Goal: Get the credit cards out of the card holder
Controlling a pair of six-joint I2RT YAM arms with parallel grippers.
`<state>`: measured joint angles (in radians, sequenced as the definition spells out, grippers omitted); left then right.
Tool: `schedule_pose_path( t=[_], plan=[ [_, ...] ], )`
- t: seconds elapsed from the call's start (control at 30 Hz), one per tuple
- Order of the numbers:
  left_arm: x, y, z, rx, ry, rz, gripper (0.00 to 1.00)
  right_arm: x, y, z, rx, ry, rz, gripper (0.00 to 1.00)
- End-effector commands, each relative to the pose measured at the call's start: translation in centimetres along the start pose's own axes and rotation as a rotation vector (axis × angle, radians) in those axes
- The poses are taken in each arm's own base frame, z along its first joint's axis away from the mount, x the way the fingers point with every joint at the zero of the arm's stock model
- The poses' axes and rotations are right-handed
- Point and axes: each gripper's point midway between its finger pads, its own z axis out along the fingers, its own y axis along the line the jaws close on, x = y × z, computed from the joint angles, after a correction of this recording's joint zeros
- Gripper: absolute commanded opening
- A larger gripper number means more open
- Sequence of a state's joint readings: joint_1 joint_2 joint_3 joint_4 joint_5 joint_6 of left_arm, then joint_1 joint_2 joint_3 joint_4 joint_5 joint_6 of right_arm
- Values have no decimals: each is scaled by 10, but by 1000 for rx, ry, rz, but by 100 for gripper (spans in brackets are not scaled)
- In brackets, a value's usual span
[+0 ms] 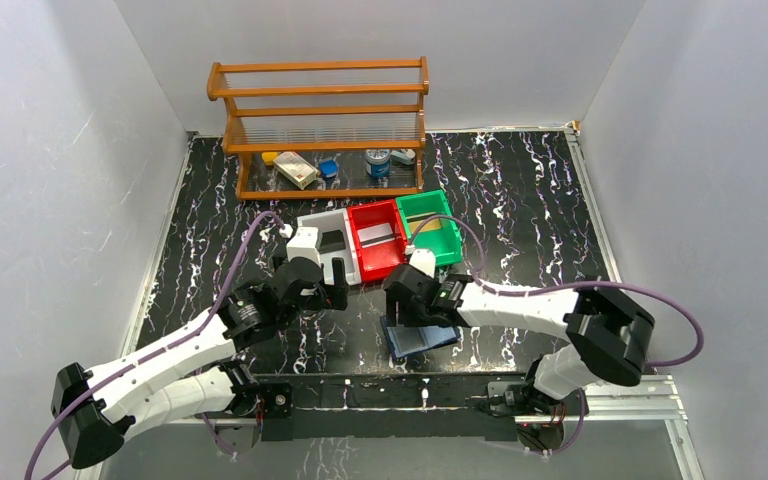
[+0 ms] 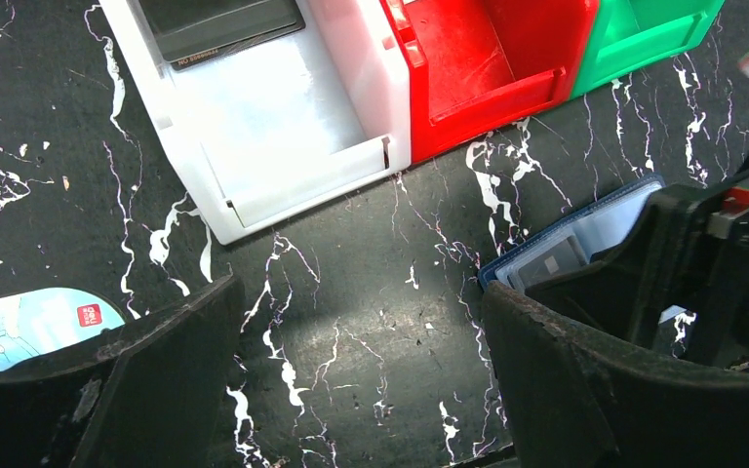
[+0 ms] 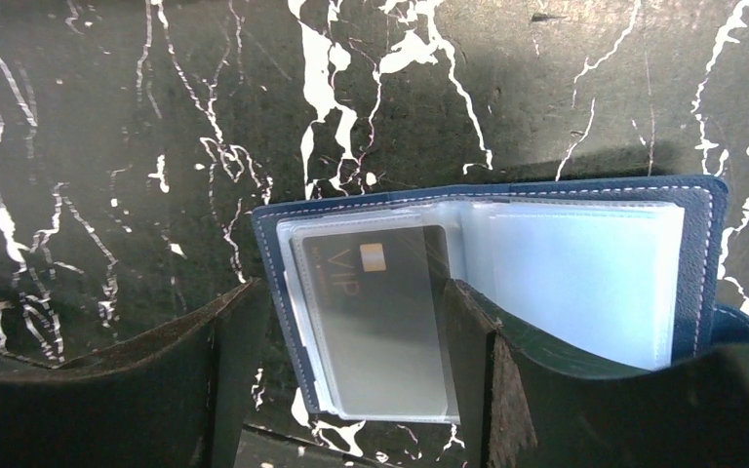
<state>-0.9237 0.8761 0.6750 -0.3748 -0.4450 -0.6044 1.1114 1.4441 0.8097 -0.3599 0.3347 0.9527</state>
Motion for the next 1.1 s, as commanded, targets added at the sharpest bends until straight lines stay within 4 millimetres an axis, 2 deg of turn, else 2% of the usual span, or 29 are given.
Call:
schedule_pose_path(
  t=[0.0,0.2,0.3,0.5,0.77,1.07],
  plan=[
    [-2,2,1,-8,-11,2,91,-3,1,3,53,7,-42,75],
    [0,1,2,-3,-5,3,91,5,-2,11,75,25,-33,71],
    [1,1,2,0,0,3,91,6,-2,11,59,19,-10,65],
    [6,-4,6,15,24,8,91,9,1,10,14,12,28,63],
    [15,-32,10,152,80,17,91,0,22,-2,-208,-54,141,62],
    [36,-71,12,353,172,16,90,-1,10,-6,-339,-63,308,59]
  ],
)
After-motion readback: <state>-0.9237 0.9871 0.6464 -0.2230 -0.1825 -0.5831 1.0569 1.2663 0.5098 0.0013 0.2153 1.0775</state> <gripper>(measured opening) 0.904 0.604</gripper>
